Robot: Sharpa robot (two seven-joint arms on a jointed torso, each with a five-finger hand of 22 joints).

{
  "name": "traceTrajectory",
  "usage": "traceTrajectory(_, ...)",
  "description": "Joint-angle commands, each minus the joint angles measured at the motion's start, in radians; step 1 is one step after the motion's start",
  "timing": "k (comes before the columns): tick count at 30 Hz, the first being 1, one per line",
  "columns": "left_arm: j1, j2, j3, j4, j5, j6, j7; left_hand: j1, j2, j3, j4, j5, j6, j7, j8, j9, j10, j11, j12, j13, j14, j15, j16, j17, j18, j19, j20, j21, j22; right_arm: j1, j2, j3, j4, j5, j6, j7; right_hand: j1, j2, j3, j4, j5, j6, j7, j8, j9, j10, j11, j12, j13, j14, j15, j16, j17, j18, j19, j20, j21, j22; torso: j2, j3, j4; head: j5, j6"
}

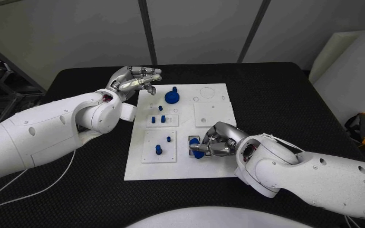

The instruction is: Assemble the parts on the task board

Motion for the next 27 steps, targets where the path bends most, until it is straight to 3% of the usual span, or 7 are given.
traceTrajectory(1, 0.001, 0.000, 0.001, 0.002, 0.003, 0.012, 0.002, -0.004, 0.003, -0.004, 0.000, -0.001, -0.006, 0.001, 0.001, 0.001, -0.009, 0.000, 0.006, 0.001, -0.005, 0.001, 0.003, -0.001, -0.017, -0.004, 0.005, -0.005, -0.001, 0.001, 0.003, 0.000, -0.001, -0.027, -0.004, -0.004, -0.037, -0.016, 0.020, 0.001, -0.040, -0.012, 0.001, 0.007, 0.008, -0.001, -0.004, -0.007, 0.002, 0.077, -0.007, 0.000, 0.137, -0.009, -0.002, -0.007, -0.006, -0.002, 0.000, 0.0004, -0.0002, 0.004, 0.001)
traceTrajectory(9, 0.001, 0.000, 0.001, 0.001, 0.003, 0.013, 0.001, -0.004, 0.003, -0.004, 0.000, -0.001, -0.006, 0.001, 0.001, 0.001, -0.009, 0.000, 0.006, 0.001, -0.005, 0.001, 0.003, -0.001, -0.017, -0.004, 0.005, -0.005, -0.001, 0.001, -0.003, 0.000, 0.005, -0.043, -0.019, 0.010, -0.058, -0.021, 0.038, 0.000, -0.043, -0.016, 0.002, 0.010, 0.016, -0.001, -0.004, -0.009, 0.004, 0.077, -0.006, 0.000, 0.137, -0.009, -0.002, -0.007, -0.007, -0.003, 0.000, 0.0011, -0.0009, 0.004, 0.003)
traceTrajectory(15, 0.001, -0.001, 0.001, 0.000, 0.003, 0.013, 0.001, -0.004, 0.003, -0.004, 0.000, -0.001, -0.006, 0.001, 0.001, 0.001, -0.009, 0.000, 0.006, 0.001, -0.005, 0.001, 0.003, -0.001, -0.017, -0.004, 0.005, -0.005, -0.001, 0.001, -0.026, 0.000, 0.030, -0.044, -0.020, 0.075, -0.026, 0.002, 0.063, -0.004, 0.006, -0.018, 0.000, 0.016, 0.028, 0.005, -0.005, -0.004, 0.016, 0.080, -0.007, 0.005, 0.151, -0.010, 0.001, -0.007, -0.003, 0.004, 0.000, 0.0022, -0.0020, 0.005, 0.005)
traceTrajectory(18, 0.001, -0.001, 0.001, -0.002, 0.003, 0.014, 0.000, -0.004, 0.003, -0.004, 0.000, -0.001, -0.006, 0.001, 0.001, 0.001, -0.009, 0.000, 0.006, 0.001, -0.005, 0.001, 0.003, -0.001, -0.017, -0.004, 0.005, -0.005, -0.001, 0.001, -0.042, 0.000, 0.042, -0.046, -0.016, 0.096, 0.025, 0.005, 0.068, -0.008, 0.028, -0.020, -0.001, 0.019, 0.035, 0.008, -0.006, -0.001, 0.023, 0.081, -0.008, 0.008, 0.157, -0.010, 0.003, -0.008, -0.001, 0.008, -0.001, 0.0011, -0.0023, 0.004, 0.006)
traceTrajectory(21, 0.001, 0.001, 0.001, -0.003, 0.003, 0.015, 0.000, -0.004, 0.003, -0.004, 0.000, -0.001, -0.006, 0.001, 0.001, 0.001, -0.009, 0.000, 0.006, 0.001, -0.005, 0.001, 0.003, -0.001, -0.017, -0.004, 0.005, -0.005, -0.001, 0.001, -0.050, 0.001, 0.046, -0.054, -0.011, 0.104, 0.133, 0.018, 0.094, -0.049, 0.088, -0.022, -0.004, 0.021, 0.042, 0.010, -0.009, 0.000, 0.028, 0.081, -0.011, 0.009, 0.160, -0.010, 0.004, -0.010, -0.001, 0.009, -0.002, 0.0003, -0.0016, 0.002, 0.007)
traceTrajectory(24, 0.001, 0.003, 0.001, -0.004, 0.003, 0.016, 0.000, -0.004, 0.003, -0.004, 0.000, -0.001, -0.006, 0.001, 0.001, 0.001, -0.009, 0.000, 0.006, 0.001, -0.005, 0.001, 0.003, -0.001, -0.017, -0.004, 0.005, -0.005, -0.001, 0.001, -0.050, 0.001, 0.042, -0.060, -0.005, 0.104, 0.213, 0.030, 0.114, -0.087, 0.112, -0.022, -0.008, 0.023, 0.046, 0.011, -0.013, 0.000, 0.032, 0.082, -0.013, 0.010, 0.162, -0.010, 0.004, -0.012, -0.001, 0.009, -0.001, 0.0006, -0.0005, 0.000, 0.010)
traceTrajectory(27, 0.001, 0.005, 0.001, -0.004, 0.003, 0.018, -0.001, -0.004, 0.003, -0.004, 0.000, -0.001, -0.006, 0.001, 0.001, 0.001, -0.009, 0.000, 0.006, 0.001, -0.005, 0.001, 0.003, -0.001, -0.017, -0.004, 0.005, -0.005, -0.001, 0.001, -0.052, 0.001, 0.038, -0.069, -0.008, 0.098, 0.248, 0.040, 0.123, -0.101, 0.110, -0.022, -0.009, 0.022, 0.048, 0.011, -0.014, -0.001, 0.033, 0.082, -0.015, 0.010, 0.162, -0.011, 0.004, -0.014, -0.001, 0.010, 0.000, -0.0001, 0.0028, -0.002, 0.011)
